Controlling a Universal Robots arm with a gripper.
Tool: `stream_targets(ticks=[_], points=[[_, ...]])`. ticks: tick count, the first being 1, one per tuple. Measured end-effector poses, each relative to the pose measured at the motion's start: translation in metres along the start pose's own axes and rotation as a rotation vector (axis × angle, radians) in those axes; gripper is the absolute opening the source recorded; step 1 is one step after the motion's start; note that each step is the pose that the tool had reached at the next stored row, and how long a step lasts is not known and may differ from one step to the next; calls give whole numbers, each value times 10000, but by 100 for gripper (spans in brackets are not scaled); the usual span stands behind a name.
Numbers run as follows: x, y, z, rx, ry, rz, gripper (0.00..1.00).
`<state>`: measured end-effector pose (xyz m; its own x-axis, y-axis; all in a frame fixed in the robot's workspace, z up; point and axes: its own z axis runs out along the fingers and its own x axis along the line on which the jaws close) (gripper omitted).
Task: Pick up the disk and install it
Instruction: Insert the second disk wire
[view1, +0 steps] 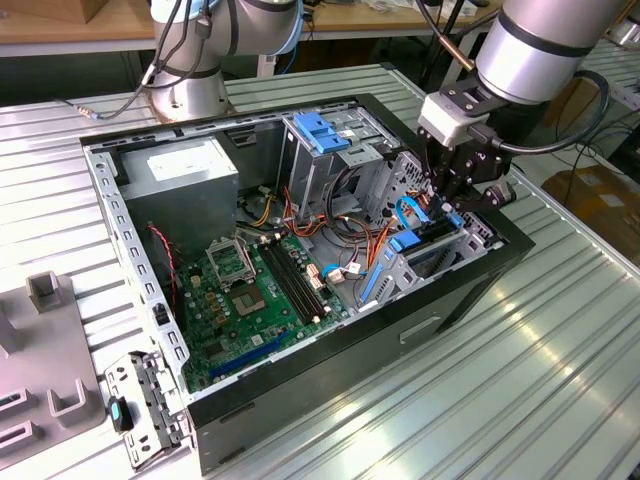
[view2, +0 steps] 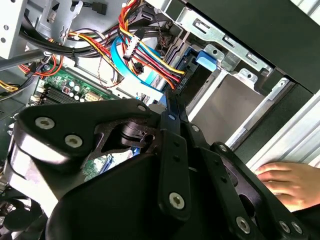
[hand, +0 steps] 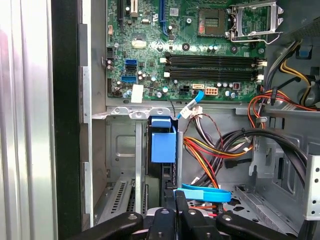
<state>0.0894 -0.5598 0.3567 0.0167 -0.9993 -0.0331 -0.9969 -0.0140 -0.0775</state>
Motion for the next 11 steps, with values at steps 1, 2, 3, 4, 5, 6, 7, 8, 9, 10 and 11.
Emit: stream_targets(ticks=[1, 2, 3, 4, 5, 6, 7, 8, 9, 10, 11], points=[[0, 0, 0, 0, 1, 0, 15], [-1, 0, 3, 0, 15, -1, 15], [-2, 0, 6, -4, 48, -4, 15], [-5, -7, 12, -17, 97, -13, 15], [-9, -17, 20, -43, 139, -22, 15], [-18, -29, 31, -82, 183, -41, 15], [-21, -30, 38, -92, 183, -50, 15], [-23, -30, 47, -92, 181, -62, 15], [-24, -29, 56, -93, 183, -73, 15], [-24, -29, 63, -94, 182, -81, 15], [-24, -28, 68, -95, 181, -87, 15]])
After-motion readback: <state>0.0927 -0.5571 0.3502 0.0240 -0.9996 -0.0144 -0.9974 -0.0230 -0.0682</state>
